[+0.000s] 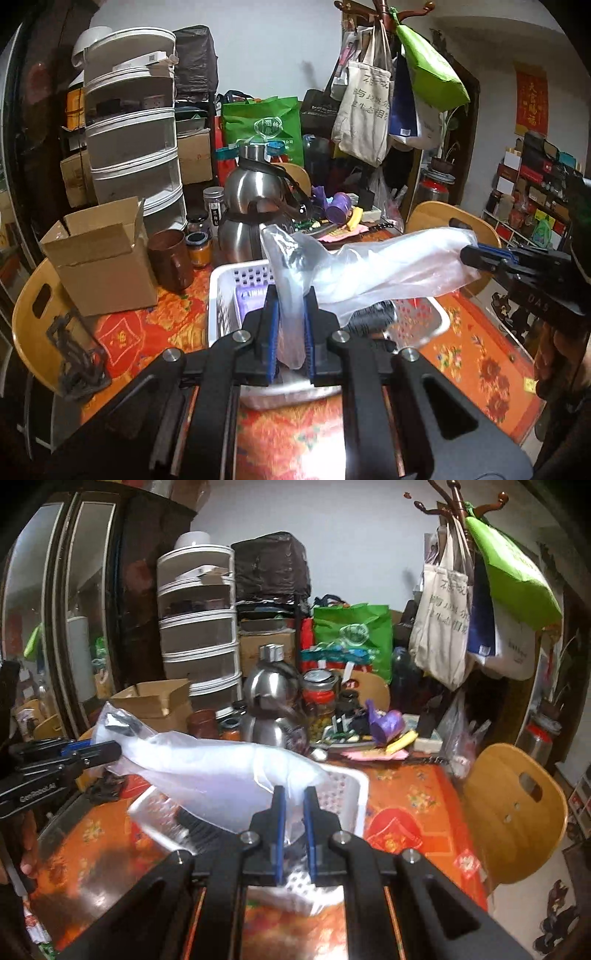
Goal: Organize soft objects
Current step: 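Lift the zip bag with both grippers into the basket and open both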
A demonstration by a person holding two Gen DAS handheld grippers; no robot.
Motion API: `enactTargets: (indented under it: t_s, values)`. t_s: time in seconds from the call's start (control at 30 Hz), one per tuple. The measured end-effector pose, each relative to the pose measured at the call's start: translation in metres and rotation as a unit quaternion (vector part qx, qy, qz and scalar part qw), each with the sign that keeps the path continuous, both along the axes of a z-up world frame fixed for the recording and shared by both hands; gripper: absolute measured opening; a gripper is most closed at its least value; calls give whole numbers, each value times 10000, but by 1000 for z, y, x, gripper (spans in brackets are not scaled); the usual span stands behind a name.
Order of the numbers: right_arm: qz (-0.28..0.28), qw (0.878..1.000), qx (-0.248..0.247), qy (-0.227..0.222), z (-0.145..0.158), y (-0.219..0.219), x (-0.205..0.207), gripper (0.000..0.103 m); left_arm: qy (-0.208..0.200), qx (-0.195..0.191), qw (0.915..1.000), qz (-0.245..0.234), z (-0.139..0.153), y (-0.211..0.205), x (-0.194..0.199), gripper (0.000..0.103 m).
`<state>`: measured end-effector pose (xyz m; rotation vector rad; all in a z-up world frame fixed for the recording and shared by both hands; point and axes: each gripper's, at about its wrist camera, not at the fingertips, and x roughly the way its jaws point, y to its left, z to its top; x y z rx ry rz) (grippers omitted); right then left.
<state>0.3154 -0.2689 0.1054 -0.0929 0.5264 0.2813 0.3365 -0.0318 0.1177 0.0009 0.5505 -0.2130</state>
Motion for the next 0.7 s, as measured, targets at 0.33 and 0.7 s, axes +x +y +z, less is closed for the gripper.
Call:
enactTargets:
  t_s: [0.33, 0.7]
  values:
    - [-123, 9989, -132, 435, -48, 8, 66, 8, 605, 207, 9975, 300, -57, -7, 88, 11]
    - [-181, 9968, -553, 545, -91, 16, 64, 78, 553, 709, 9935, 694, -95, -2, 88, 86]
